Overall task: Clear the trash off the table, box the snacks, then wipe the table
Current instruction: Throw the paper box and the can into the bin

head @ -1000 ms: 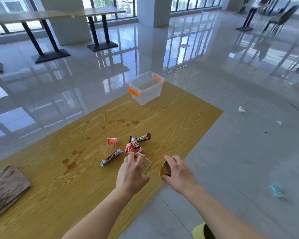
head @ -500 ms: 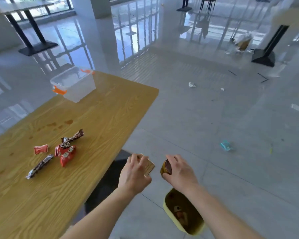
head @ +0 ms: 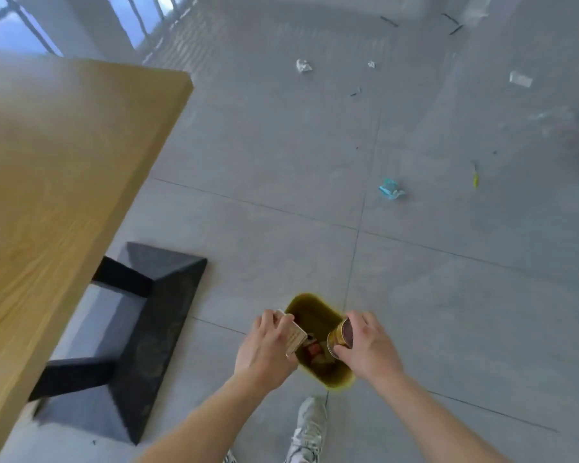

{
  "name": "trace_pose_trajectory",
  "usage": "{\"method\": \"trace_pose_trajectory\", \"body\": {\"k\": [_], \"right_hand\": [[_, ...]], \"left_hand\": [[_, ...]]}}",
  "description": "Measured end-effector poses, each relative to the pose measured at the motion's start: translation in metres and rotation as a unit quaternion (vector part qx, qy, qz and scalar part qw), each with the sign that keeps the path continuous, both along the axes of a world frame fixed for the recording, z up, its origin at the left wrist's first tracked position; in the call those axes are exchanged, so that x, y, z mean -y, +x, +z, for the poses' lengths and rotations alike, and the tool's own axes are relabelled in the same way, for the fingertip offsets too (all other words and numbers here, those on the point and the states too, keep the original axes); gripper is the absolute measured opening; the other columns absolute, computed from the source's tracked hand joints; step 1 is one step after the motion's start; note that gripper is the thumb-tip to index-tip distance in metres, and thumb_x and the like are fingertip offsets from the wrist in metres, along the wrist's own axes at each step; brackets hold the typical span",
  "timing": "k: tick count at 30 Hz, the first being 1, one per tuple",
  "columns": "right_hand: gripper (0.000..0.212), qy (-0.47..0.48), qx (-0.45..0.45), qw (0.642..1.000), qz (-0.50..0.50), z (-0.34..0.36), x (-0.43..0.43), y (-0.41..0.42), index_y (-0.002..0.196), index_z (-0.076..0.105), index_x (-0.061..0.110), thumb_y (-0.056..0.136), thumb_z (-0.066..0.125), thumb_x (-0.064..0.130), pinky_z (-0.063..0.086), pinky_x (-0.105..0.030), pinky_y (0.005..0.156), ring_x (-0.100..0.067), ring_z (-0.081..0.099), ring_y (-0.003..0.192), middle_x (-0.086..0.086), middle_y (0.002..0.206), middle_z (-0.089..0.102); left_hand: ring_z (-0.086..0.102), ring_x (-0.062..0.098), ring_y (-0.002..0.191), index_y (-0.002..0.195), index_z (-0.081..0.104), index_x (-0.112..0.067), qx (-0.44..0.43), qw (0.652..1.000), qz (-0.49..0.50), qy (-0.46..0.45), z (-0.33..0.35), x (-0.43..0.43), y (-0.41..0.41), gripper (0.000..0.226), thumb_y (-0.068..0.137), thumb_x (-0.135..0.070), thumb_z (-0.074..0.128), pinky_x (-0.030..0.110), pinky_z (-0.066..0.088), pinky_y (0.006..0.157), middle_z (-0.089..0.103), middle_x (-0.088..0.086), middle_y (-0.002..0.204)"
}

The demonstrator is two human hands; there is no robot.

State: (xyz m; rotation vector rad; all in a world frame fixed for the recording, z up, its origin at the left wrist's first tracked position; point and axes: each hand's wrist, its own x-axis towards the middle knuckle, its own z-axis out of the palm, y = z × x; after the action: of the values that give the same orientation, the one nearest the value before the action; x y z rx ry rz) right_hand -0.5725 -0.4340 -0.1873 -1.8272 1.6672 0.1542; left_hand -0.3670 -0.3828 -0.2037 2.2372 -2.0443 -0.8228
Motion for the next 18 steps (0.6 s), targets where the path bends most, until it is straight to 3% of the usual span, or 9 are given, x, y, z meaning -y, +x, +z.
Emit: {"method": "trace_pose_trajectory", "body": {"k": [10, 18], "right_hand": [[0.069, 0.057, -0.007, 0.997, -0.051, -0.187, -0.004, -0.017, 0.145, 0.039, 0.024, 0.087, 0.070, 0.040, 0.044, -0.034, 0.102, -0.026, 0.046, 0.124, -0.004, 0.135, 0.042], [0.067, 0.058, -0.026, 0.997, -0.044, -0.275, -0.001, -0.011, 0.143, 0.038, 0.026, 0.087, 0.074, 0.038, 0.041, -0.031, 0.106, -0.024, 0.046, 0.120, -0.002, 0.136, 0.039]], "left_hand": [[0.043, 0.022, 0.109, 0.137, 0.037, -0.028, 0.029, 0.993, -0.103, 0.055, -0.166, 0.023, -0.032, 0.063, 0.079, -0.031, 0.062, 0.030, 0.040, 0.084, 0.041, 0.002, 0.129], [0.042, 0.022, 0.111, 0.138, 0.036, -0.029, 0.069, 0.986, -0.130, 0.077, -0.246, 0.033, -0.041, 0.066, 0.081, -0.029, 0.069, 0.033, 0.043, 0.094, 0.040, 0.002, 0.131]]}}
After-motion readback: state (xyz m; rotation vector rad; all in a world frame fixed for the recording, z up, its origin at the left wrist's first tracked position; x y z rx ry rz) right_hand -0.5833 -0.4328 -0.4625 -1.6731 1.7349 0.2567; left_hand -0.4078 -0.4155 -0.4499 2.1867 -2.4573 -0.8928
